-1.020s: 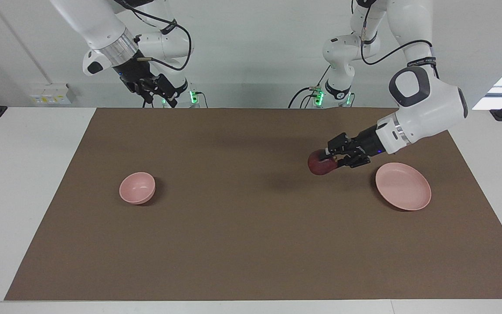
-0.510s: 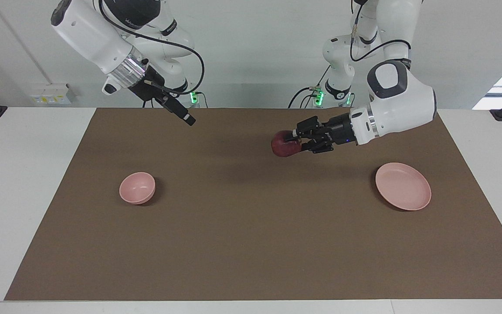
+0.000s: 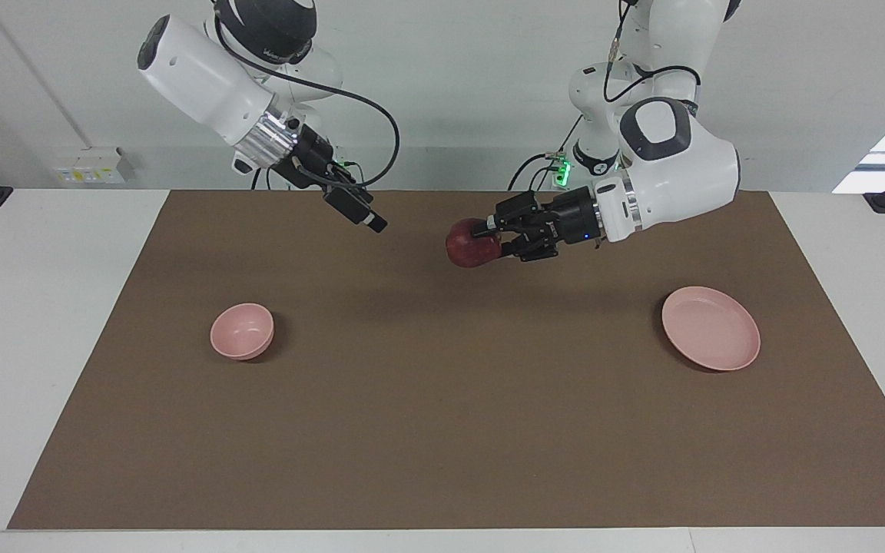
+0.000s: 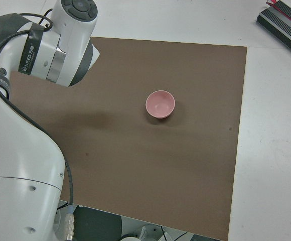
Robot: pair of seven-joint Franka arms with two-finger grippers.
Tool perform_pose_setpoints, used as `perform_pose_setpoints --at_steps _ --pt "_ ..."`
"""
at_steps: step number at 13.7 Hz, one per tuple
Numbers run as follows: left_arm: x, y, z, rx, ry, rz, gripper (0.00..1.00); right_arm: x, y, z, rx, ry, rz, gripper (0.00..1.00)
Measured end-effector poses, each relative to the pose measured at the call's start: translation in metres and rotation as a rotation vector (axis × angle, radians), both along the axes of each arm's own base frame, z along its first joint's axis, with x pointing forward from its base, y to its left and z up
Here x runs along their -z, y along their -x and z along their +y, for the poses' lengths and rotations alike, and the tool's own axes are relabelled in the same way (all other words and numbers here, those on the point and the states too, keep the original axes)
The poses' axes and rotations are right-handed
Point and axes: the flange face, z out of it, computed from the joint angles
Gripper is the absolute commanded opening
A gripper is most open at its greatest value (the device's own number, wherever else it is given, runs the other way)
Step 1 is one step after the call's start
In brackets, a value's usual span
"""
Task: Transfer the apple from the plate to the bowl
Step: 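Lift the apple with the left gripper while the right gripper approaches, then close the right gripper on the apple held by the left gripper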
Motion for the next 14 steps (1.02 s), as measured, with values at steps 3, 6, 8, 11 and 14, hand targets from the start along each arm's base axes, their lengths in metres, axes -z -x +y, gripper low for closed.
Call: perform_pose_setpoints --at_steps 3,6,8,11,14 --pt "-0.001 0.0 -0.001 -0.007 0.021 0.009 0.0 0.005 -0.003 0.014 0.02 -0.036 0.014 1.0" --pt "-0.003 0.002 -0.006 -0.004 0.033 0.013 0.0 0.015 -0.013 0.03 0.062 -0.069 0.005 1.0" --pt "-0.004 0.003 -0.007 -0.005 0.034 0.012 0.0 0.016 -0.016 0.048 0.083 -0.075 0.0 1.0" --pt "-0.004 0.002 -0.006 -0.01 0.034 0.014 0.0 0.017 -0.018 0.063 0.093 -0.087 -0.009 1.0" --pt "-0.004 0.001 -0.004 -0.014 0.034 0.014 0.0 0.024 -0.019 0.075 0.088 -0.088 -0.008 1.0"
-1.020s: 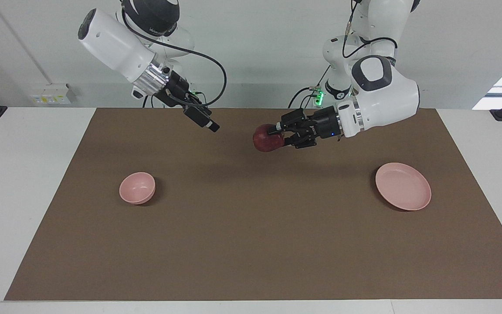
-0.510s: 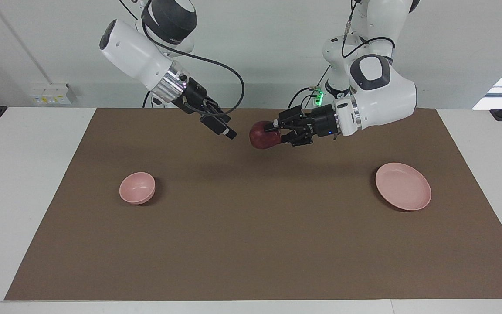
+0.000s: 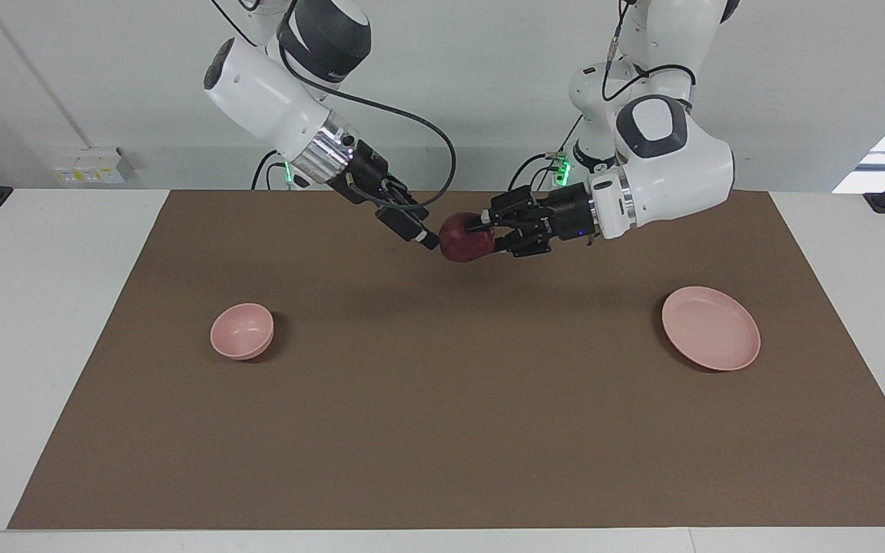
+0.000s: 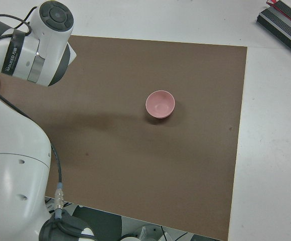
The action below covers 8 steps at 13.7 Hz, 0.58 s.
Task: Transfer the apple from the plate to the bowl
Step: 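Close the right gripper on the apple held by the left gripper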
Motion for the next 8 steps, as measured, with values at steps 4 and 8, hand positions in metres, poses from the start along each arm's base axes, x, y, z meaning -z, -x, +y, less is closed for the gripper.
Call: perform_pose_setpoints --at_steps 4,8 --pt "-0.001 0.0 0.002 -0.003 0.0 -0.003 0.0 0.005 0.0 0.012 -0.002 -0.001 -0.007 1.0" --pt "-0.005 0.001 0.001 -0.004 -0.002 -0.008 0.0 0.003 0.002 0.016 -0.008 -0.006 -0.009 1.0"
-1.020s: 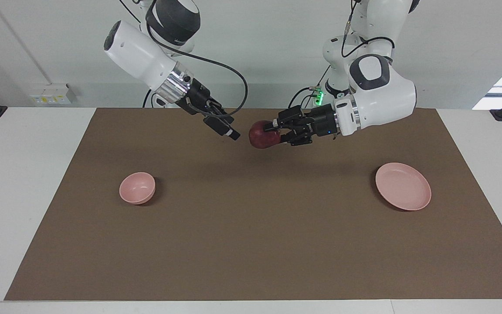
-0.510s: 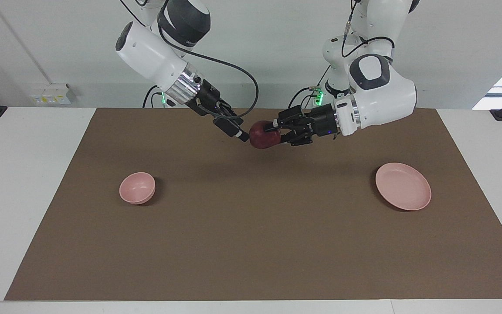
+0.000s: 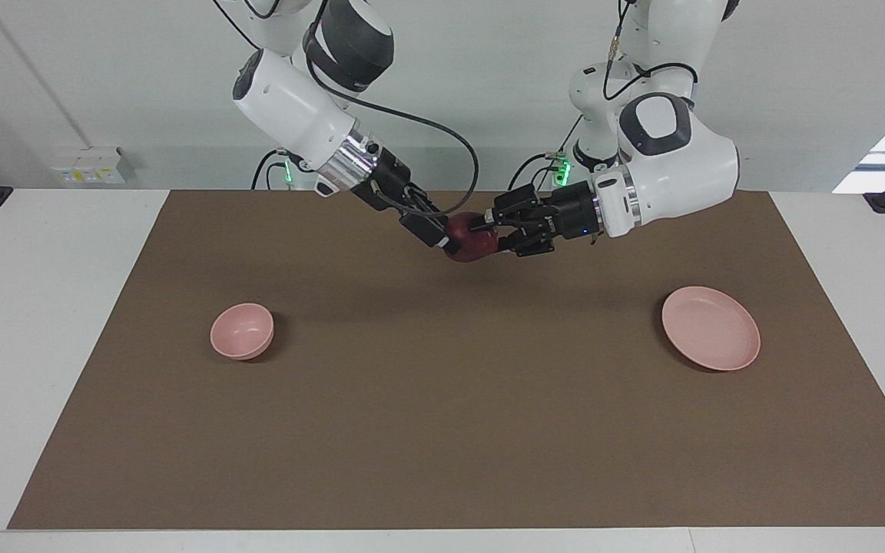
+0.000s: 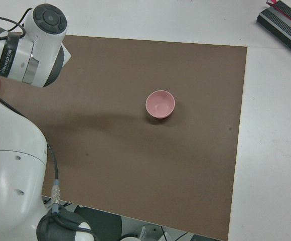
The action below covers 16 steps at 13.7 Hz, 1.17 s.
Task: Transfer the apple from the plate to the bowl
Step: 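Close the right gripper on the apple held by the left gripper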
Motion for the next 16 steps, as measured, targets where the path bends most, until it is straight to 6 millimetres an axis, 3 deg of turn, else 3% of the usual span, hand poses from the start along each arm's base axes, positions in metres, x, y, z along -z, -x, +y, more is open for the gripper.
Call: perform_pose_setpoints --at_steps 9,10,11,13,14,16 --pt "-0.0002 -0.0001 0.0003 -0.001 0.0 -0.001 0.0 0.0007 0.0028 0.0072 -0.011 0.0 0.001 1.0" --pt "-0.0001 -0.0001 0.0003 -0.001 0.0 0.0 0.0 0.0007 0.0029 0.008 -0.011 -0.001 -0.001 0.9" --pt "-0.0001 -0.0001 0.0003 -0.001 0.0 0.0 0.0 0.0008 0.0029 0.0086 -0.011 -0.001 -0.002 0.69" --pt "0.002 0.0004 0.0004 0.0 -0.002 0.003 0.0 -0.0015 0.0012 0.0068 -0.001 -0.003 -0.012 0.11" --pt "0.0022 0.0001 0.001 -0.001 -0.003 0.003 0.0 -0.0015 0.0011 0.0068 0.0 -0.003 -0.012 0.0" --pt "0.0022 0.0 0.0011 -0.001 -0.003 0.003 0.0 -0.0014 0.0011 0.0068 0.0 -0.004 -0.011 0.0"
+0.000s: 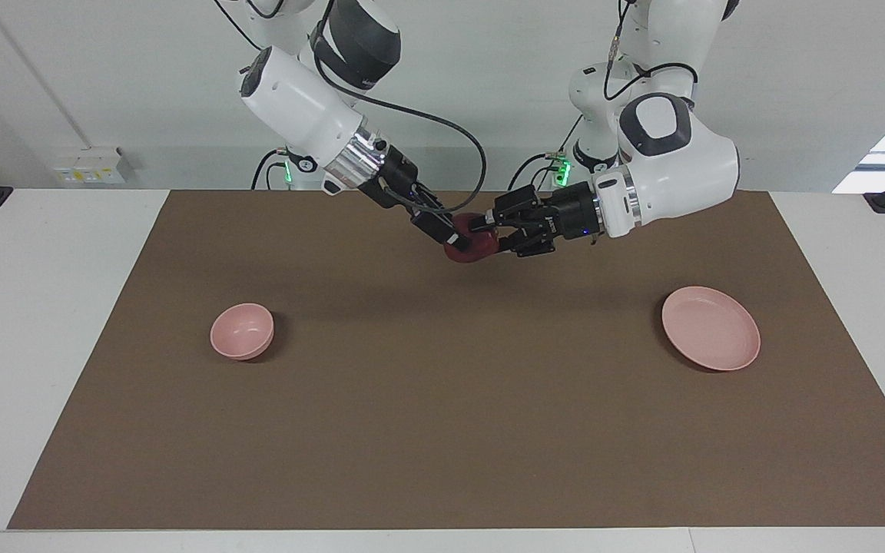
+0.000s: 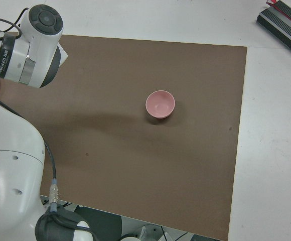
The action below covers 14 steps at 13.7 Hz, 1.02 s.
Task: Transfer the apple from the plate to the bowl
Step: 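Close the right gripper on the apple held by the left gripper, then open the left gripper and pull the apple away with the right gripper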
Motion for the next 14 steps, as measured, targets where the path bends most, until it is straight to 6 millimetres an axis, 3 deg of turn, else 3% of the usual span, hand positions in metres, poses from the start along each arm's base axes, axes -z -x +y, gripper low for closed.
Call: perform_pose_setpoints --at_steps 7,9,14 --pt "0.0 0.0 0.001 -0.001 0.0 0.0 0.0 0.001 -0.001 0.0 0.003 -0.007 0.005 0.0" --pt "0.0 0.0 0.001 -0.001 0.0 0.0 0.99 0.001 -0.001 0.0 0.003 -0.008 0.005 0.0" --pt "-0.017 0.004 0.0 -0.037 -0.005 0.05 1.0 0.002 -0.002 -0.001 0.006 -0.008 0.007 0.0"
